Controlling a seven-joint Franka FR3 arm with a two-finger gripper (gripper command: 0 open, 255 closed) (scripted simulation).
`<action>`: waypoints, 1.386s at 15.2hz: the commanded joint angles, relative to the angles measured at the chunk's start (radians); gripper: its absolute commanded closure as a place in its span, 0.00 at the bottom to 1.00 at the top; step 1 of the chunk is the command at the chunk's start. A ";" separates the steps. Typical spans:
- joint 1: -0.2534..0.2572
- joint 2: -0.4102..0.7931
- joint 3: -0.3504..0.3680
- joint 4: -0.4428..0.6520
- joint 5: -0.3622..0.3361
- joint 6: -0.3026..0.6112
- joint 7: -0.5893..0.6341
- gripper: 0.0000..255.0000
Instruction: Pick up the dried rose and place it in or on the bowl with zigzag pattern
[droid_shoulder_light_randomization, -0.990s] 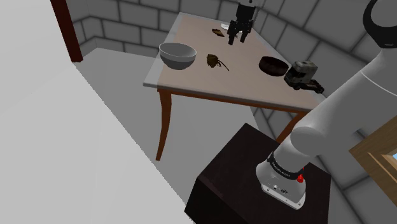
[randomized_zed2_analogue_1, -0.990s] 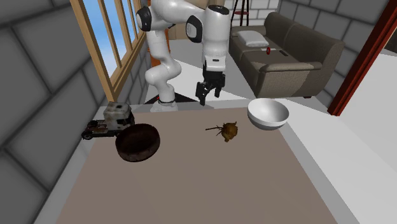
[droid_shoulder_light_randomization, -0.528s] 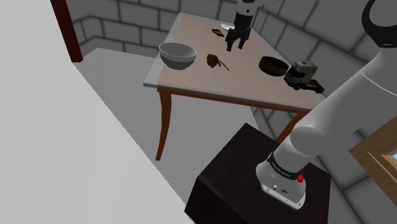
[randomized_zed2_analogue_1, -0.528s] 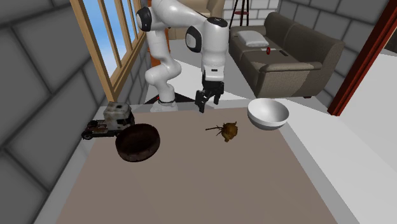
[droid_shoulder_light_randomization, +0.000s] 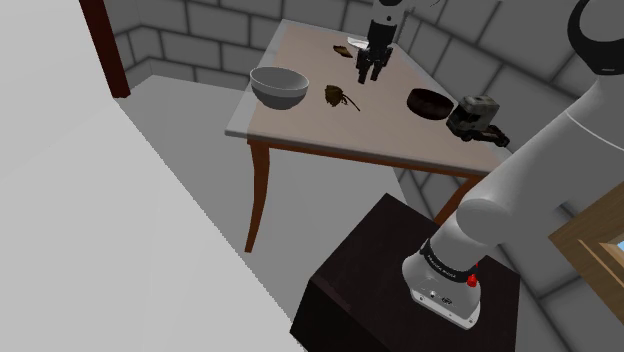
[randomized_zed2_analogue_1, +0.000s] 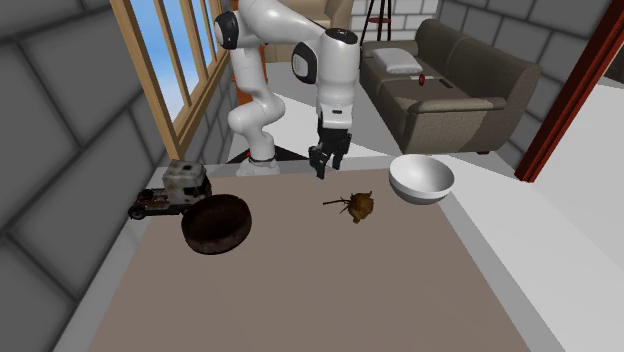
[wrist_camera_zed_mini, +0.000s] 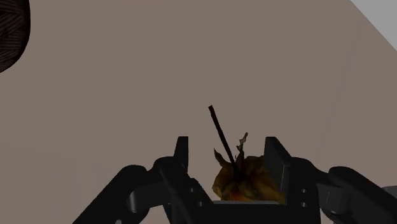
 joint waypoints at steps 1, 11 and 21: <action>0.000 0.000 0.000 0.000 0.000 0.000 0.000 1.00; 0.006 0.026 0.008 0.007 0.000 0.012 0.016 0.00; 0.036 0.186 0.041 0.025 -0.005 0.120 0.097 0.00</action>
